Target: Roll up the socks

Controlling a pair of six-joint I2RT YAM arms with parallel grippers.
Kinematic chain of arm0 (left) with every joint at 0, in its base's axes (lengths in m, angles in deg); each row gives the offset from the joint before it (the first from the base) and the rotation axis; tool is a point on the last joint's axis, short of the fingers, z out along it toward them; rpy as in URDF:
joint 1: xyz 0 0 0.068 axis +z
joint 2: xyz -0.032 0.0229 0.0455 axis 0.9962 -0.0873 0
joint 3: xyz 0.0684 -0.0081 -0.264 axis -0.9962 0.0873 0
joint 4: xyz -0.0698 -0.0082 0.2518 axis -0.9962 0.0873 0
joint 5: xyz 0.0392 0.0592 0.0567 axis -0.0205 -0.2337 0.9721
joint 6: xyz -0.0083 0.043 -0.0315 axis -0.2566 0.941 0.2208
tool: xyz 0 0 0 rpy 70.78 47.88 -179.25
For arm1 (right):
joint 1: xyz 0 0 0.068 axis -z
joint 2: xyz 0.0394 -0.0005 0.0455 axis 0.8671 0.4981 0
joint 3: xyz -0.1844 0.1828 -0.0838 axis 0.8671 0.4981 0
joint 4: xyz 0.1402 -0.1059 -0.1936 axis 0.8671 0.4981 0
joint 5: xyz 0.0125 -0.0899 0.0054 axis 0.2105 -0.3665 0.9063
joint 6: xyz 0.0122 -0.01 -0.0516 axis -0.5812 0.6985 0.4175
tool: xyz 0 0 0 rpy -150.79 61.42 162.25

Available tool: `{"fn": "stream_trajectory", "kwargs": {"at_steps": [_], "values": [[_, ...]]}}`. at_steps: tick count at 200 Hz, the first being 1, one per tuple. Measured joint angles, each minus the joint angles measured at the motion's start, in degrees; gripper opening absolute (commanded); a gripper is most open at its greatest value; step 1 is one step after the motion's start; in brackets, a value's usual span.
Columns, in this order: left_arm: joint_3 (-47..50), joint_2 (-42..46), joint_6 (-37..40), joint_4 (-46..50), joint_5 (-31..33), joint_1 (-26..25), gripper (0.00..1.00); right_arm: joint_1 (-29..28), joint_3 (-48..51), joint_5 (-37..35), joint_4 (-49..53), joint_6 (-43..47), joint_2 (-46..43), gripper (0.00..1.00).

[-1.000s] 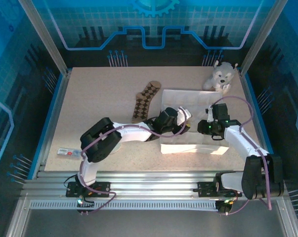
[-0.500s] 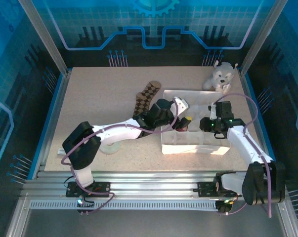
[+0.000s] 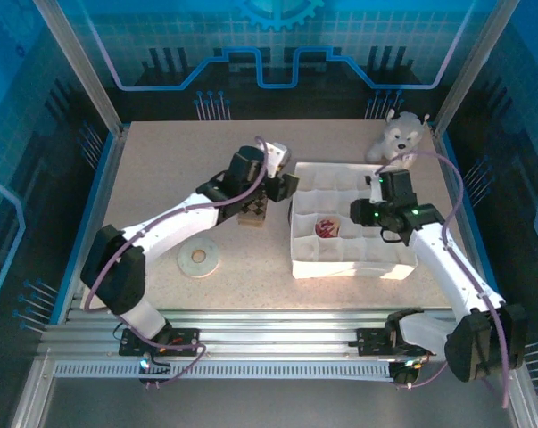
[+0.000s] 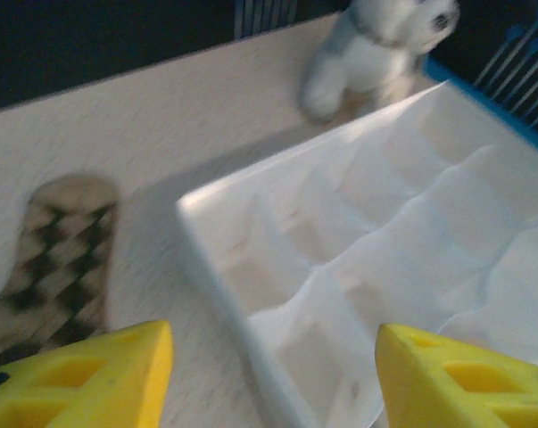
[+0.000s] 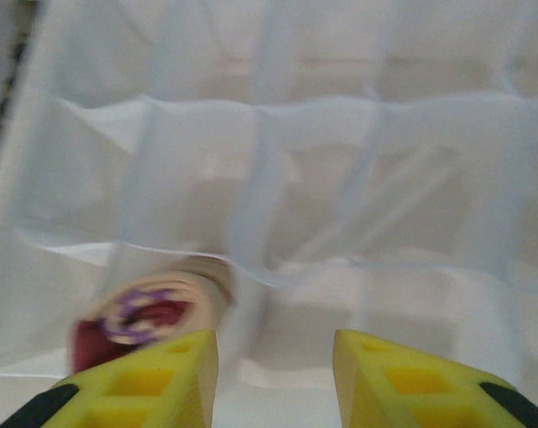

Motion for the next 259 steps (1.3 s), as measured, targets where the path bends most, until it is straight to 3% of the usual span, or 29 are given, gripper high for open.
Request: {"fn": "stream_trajectory", "kwargs": {"at_steps": [33, 70, 112, 145, 195, 259], "values": [[7.80, 4.07, -5.40, 6.10, 0.42, 5.49, 0.58, -12.92, -7.76, -4.98, -0.70, -3.37, 8.24, 0.34], [11.32, 4.39, -9.75, 13.70, 0.15, 13.05, 0.54, -26.12, -20.70, -8.52, -2.34, -7.82, 25.46, 0.33], [12.04, 4.07, -11.91, 15.76, -6.32, 22.75, 0.49, -35.43, -36.59, -8.74, -3.93, -4.44, 45.75, 0.28], [11.82, 0.59, -13.62, 15.82, -12.46, 27.89, 0.49, -37.81, -39.01, -8.96, -5.73, 8.55, 52.54, 0.27], [7.17, -5.46, -13.55, 20.57, -16.35, 29.66, 0.48, -36.65, -39.08, -7.21, -8.24, 30.36, 53.35, 0.43], [0.72, -7.54, -11.37, 25.94, -16.35, 30.45, 0.48, -31.95, -44.72, -3.61, -4.07, 42.40, 59.98, 0.50]]}}
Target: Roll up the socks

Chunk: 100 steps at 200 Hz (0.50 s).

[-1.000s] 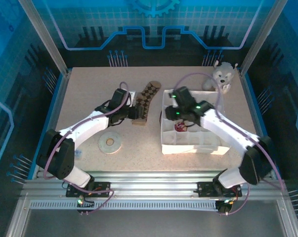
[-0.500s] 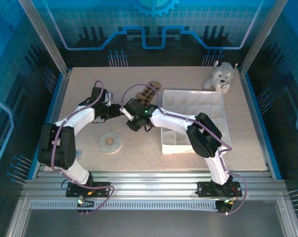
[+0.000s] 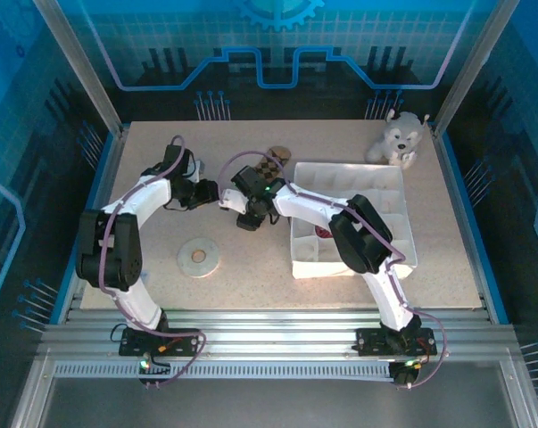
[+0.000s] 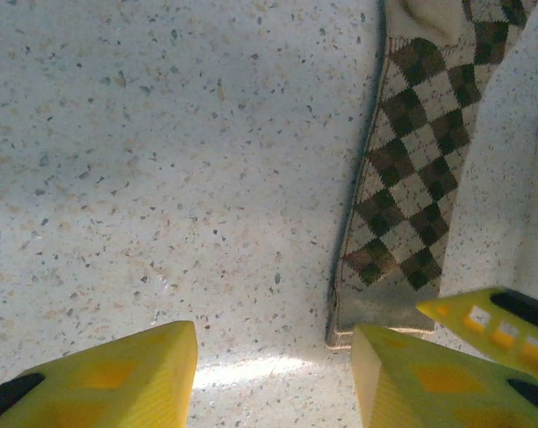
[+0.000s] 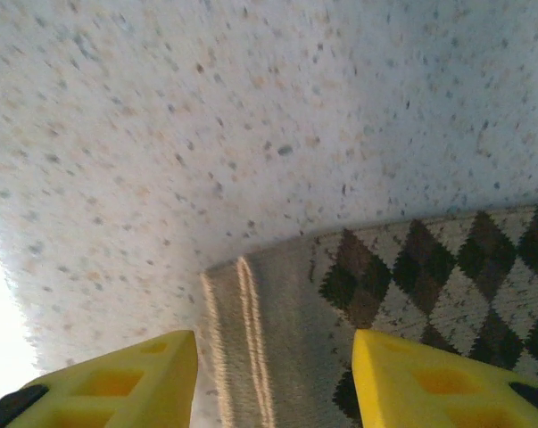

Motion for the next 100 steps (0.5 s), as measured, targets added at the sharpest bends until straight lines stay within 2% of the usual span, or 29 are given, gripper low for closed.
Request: {"fn": "stream_trajectory", "kwargs": {"at_steps": [38, 58, 70, 88, 100], "values": [[-2.47, -1.20, 2.03, 2.36, 0.00, 0.00, 0.48, 1.68, -1.49, 1.18, 2.80, 2.75, 2.84, 0.50], [-3.80, -1.33, 3.48, 3.48, 0.00, 0.00, 0.47, 1.73, -2.64, 1.75, 3.61, 3.82, 3.63, 0.46], [-4.46, -1.33, 4.85, 3.58, 0.00, 0.00, 0.47, 1.73, -2.99, 1.81, 3.78, 4.59, 3.91, 0.38], [-4.74, -1.31, 8.00, 3.48, 0.07, 0.00, 0.47, 1.70, -3.02, 2.19, 3.93, 5.88, 4.02, 0.20], [-4.39, -1.14, 10.51, 2.97, 0.24, 0.00, 0.47, 1.73, -2.80, 2.23, 3.72, 6.51, 4.02, 0.12]]}}
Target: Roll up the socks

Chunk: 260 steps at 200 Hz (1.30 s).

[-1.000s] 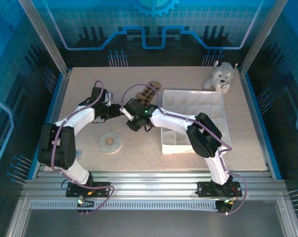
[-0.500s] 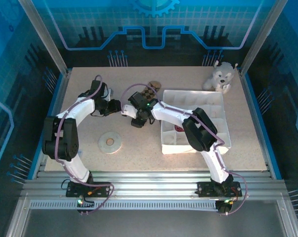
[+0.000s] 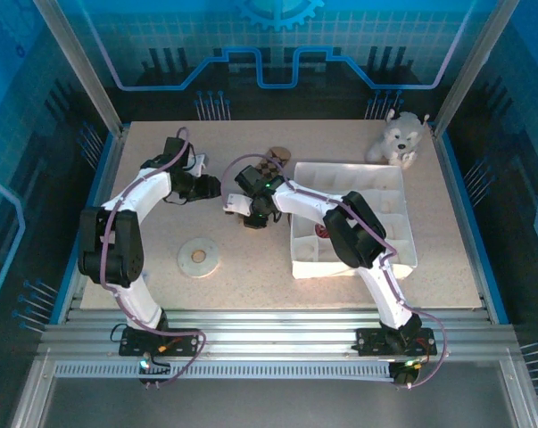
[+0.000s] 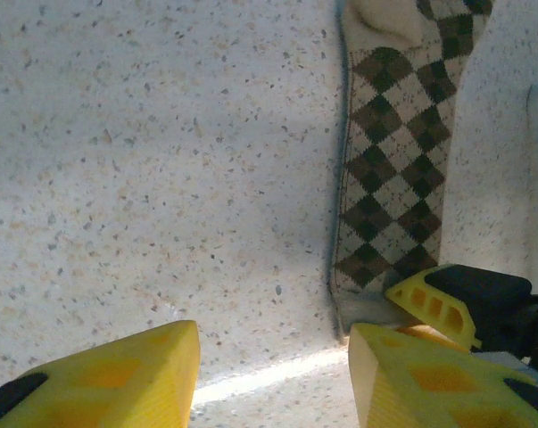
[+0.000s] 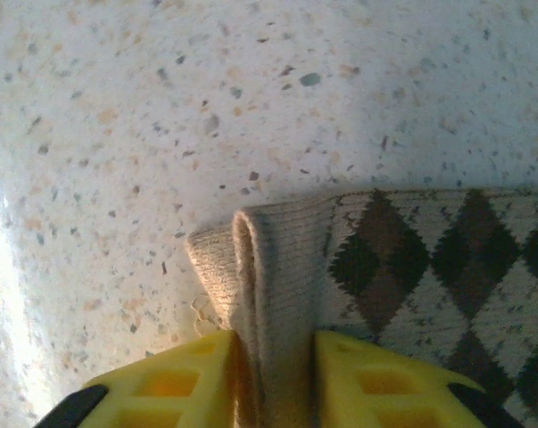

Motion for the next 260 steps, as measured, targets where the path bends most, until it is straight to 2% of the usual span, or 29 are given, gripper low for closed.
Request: {"fn": "stream_trajectory", "kwargs": {"at_steps": [24, 39, 87, 105, 131, 166, 200, 260], "values": [[4.61, 3.19, 5.95, -3.96, -0.07, 0.20, 0.48, 0.15, 2.64, 0.63, -2.43, 0.92, -1.25, 0.03], [9.25, 6.62, 9.81, -7.85, -1.27, 0.39, 0.50, 0.39, 5.25, 2.01, -3.93, 2.10, -2.73, 0.01], [26.23, 17.57, 30.14, -22.29, -14.93, 0.24, 0.53, 3.80, 11.15, 11.91, -4.94, 3.74, -6.16, 0.00], [30.45, 19.69, 38.62, -25.33, -16.76, -1.68, 0.51, 6.08, 11.67, 16.79, -3.78, 3.96, -6.40, 0.01], [33.03, 19.87, 45.97, -29.90, -15.82, -7.41, 0.51, 8.96, 11.61, 23.19, -1.36, 3.93, -6.40, 0.02], [34.73, 17.35, 49.94, -38.97, -13.44, -13.18, 0.53, 10.47, 11.13, 28.48, 2.21, 3.93, -6.40, 0.02], [35.45, 12.46, 51.41, -46.18, -12.35, -13.35, 0.53, 10.78, 10.49, 32.59, 4.00, 3.89, -6.40, 0.02], [35.43, 8.59, 54.51, -49.70, -12.46, -14.86, 0.56, 13.14, 9.99, 37.13, 5.42, 2.62, -6.40, 0.02]]}}
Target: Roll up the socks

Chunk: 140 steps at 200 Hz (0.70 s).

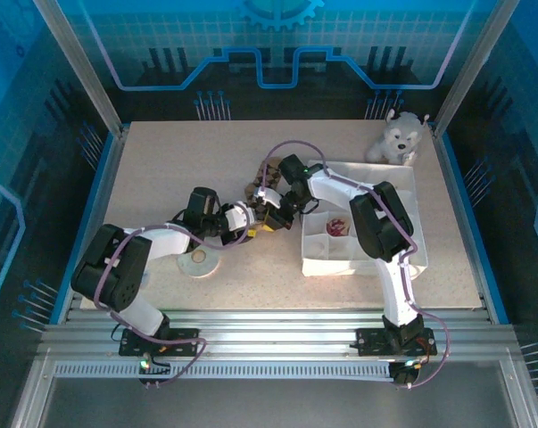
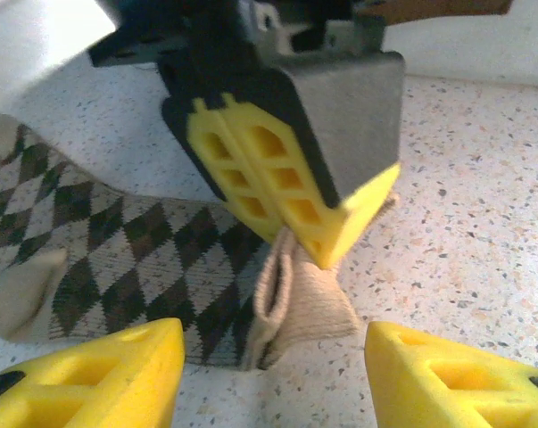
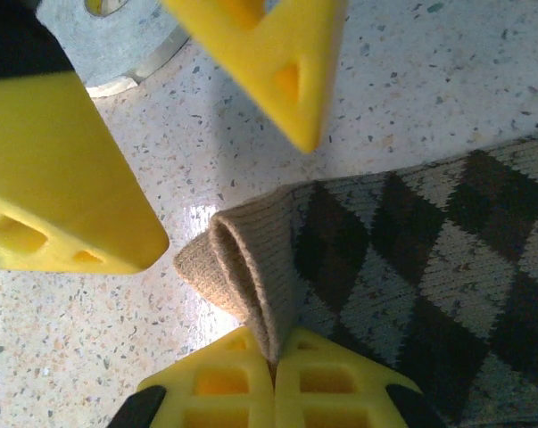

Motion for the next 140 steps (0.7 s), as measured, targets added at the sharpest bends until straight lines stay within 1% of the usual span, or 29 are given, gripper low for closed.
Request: {"fn": "stream_trajectory", "kwargs": {"at_steps": [37, 66, 121, 131, 140], "values": [[0.00, -0.26, 2.08, 0.04, 0.07, -2.12, 0.56, 0.50, -1.18, 1.20, 0.79, -0.24, 0.00, 0.01], [0.00, -0.68, 2.82, 0.00, 0.61, -2.69, 0.51, 0.50, -1.29, 1.75, 1.53, -0.24, 0.00, 0.02], [-0.74, -1.40, 4.55, 0.20, 2.45, -3.17, 0.29, 0.72, -1.46, 2.82, 2.95, -0.50, 0.00, 0.01], [-0.87, -1.40, 4.46, 0.46, 2.47, -3.23, 0.24, 0.79, -1.46, 2.93, 3.21, -0.66, 0.00, 0.02], [-1.03, -1.40, 4.35, 0.57, 2.45, -3.28, 0.18, 0.79, -1.46, 2.95, 3.48, -0.85, 0.00, 0.06]]}}
